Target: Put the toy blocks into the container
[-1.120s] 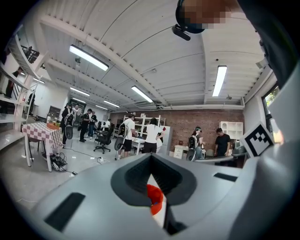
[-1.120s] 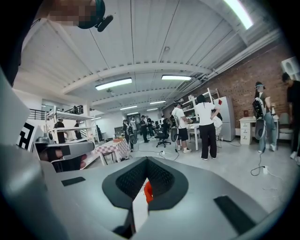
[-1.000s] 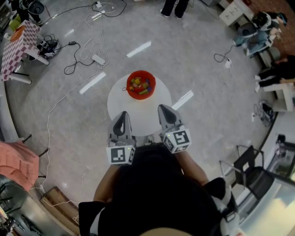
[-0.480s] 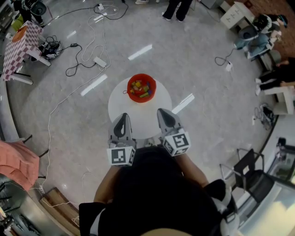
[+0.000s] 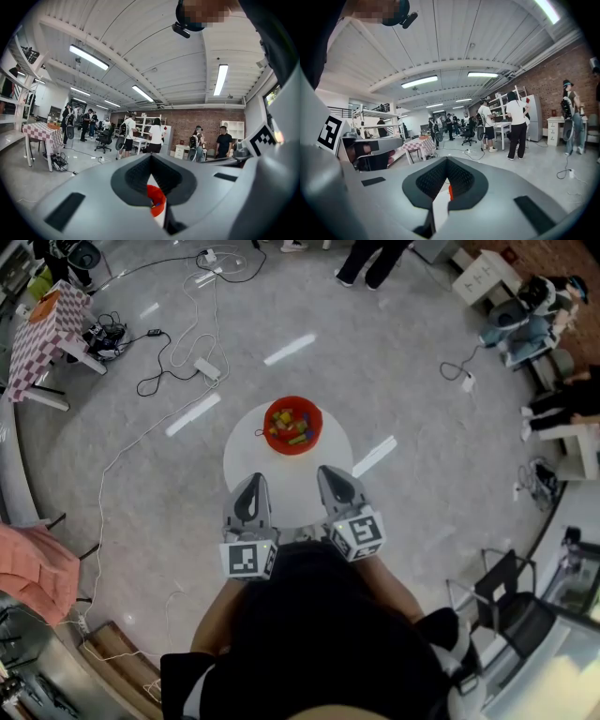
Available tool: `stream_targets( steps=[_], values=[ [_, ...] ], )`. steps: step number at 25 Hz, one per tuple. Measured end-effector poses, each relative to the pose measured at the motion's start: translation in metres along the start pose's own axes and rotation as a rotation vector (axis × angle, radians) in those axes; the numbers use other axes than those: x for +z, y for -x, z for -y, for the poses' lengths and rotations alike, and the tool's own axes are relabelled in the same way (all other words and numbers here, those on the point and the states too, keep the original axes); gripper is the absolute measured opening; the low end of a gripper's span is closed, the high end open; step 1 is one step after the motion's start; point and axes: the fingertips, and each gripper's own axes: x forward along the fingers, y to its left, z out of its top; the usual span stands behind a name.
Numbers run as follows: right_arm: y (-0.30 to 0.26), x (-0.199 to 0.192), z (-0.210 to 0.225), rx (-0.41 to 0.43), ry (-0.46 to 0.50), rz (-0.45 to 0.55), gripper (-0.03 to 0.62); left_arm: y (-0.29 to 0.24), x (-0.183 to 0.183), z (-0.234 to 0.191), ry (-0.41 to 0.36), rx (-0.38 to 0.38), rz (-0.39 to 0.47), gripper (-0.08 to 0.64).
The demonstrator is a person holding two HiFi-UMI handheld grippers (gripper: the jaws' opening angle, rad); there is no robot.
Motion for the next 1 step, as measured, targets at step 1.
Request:
stream_targets(
  steps=[1],
  values=[
    [-0.0017,0.0003,-0.0012,0.003,0.003,-0.001,-0.005,-0.0007,0.0009,-0.0014,0.001,0.000,0.004,-0.009]
  ],
)
